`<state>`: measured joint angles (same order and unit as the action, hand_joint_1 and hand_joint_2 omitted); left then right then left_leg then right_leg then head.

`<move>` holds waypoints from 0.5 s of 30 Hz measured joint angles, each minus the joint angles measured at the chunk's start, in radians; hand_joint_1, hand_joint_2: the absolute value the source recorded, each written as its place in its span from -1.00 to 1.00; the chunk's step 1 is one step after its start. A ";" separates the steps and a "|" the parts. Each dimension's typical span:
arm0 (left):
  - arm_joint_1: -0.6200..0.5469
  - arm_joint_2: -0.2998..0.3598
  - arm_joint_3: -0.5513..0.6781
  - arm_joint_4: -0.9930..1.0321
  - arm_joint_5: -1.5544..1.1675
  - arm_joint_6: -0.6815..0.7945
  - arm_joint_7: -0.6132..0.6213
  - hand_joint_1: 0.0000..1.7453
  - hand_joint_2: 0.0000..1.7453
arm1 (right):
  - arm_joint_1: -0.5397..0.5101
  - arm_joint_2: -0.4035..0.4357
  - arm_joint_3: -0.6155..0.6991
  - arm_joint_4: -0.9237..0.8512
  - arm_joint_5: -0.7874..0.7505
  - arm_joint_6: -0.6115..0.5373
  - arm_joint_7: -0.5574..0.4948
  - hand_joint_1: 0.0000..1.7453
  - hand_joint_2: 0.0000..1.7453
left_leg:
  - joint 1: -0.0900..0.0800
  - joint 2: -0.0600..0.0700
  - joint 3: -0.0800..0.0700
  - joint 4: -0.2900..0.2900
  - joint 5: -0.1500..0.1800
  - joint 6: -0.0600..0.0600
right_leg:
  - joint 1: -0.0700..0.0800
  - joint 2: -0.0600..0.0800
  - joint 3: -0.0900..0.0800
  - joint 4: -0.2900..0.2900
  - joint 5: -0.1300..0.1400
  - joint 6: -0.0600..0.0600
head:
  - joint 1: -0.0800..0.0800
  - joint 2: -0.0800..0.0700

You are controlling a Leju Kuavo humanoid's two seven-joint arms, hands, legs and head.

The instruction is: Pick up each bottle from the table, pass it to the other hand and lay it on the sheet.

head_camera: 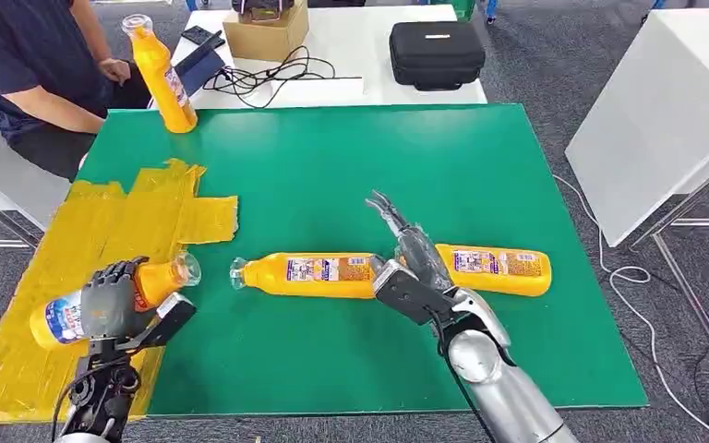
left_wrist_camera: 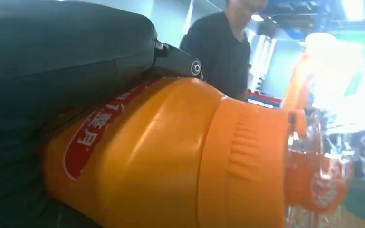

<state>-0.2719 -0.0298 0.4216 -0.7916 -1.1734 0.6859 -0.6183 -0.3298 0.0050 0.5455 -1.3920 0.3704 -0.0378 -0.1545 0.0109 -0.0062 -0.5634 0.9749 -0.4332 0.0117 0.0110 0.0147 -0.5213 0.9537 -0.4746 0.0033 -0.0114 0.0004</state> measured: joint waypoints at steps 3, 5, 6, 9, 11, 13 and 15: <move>0.000 0.009 -0.017 0.023 0.001 0.000 -0.005 1.00 1.00 | 0.000 -0.005 0.006 0.003 -0.002 0.002 -0.001 -1.00 -1.00 | 0.000 -0.001 0.001 0.000 0.000 0.000 | 0.000 -0.001 0.001 0.000 0.000 0.000 | 0.000 0.000; -0.001 0.013 -0.026 0.031 0.001 0.000 -0.007 1.00 1.00 | 0.000 -0.007 0.007 0.005 -0.002 0.002 -0.002 -1.00 -1.00 | 0.000 -0.002 0.002 0.000 0.000 0.000 | 0.000 -0.001 0.002 0.001 0.000 0.000 | 0.000 0.000; -0.001 0.015 -0.028 0.035 0.001 0.000 -0.007 -0.42 1.00 | 0.000 -0.008 0.007 0.005 -0.002 0.002 -0.002 -1.00 -1.00 | 0.000 -0.002 0.002 0.000 0.000 0.000 | 0.000 -0.001 0.003 0.001 0.000 0.000 | 0.000 0.000; -0.005 0.024 -0.042 0.064 0.032 0.000 -0.034 -1.00 -1.00 | -0.002 -0.010 0.010 0.009 -0.005 0.005 -0.002 -1.00 -1.00 | 0.000 -0.002 0.006 -0.001 0.000 0.000 | 0.000 -0.001 0.006 0.001 0.000 0.000 | 0.000 0.000; -0.011 0.032 -0.063 0.093 0.050 0.000 -0.037 -1.00 -1.00 | -0.007 -0.010 0.014 0.014 -0.006 0.008 0.001 -1.00 -1.00 | 0.000 -0.002 0.007 -0.001 0.000 0.000 | 0.000 -0.001 0.007 0.001 0.000 0.000 | 0.000 0.000; -0.019 0.044 -0.095 0.130 0.072 -0.001 -0.046 -1.00 -1.00 | -0.011 -0.010 0.016 0.020 -0.006 0.012 0.002 -1.00 -1.00 | 0.000 -0.002 0.008 -0.001 0.000 0.000 | 0.000 -0.001 0.008 0.001 0.000 0.000 | 0.000 0.000; -0.030 0.053 -0.121 0.161 0.091 -0.003 -0.046 -1.00 -1.00 | -0.013 -0.010 0.017 0.031 -0.005 0.015 0.008 -1.00 -1.00 | 0.000 -0.004 0.009 -0.001 0.000 0.000 | 0.000 -0.004 0.010 0.001 0.000 0.000 | 0.000 0.000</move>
<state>-0.3020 0.0237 0.3002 -0.6305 -1.0826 0.6825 -0.6641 -0.3433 -0.0046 0.5623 -1.3611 0.3655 -0.0225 -0.1465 0.0109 -0.0101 -0.5544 0.9743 -0.4328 0.0114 0.0111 0.0109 -0.5116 0.9543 -0.4750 0.0028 -0.0111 0.0004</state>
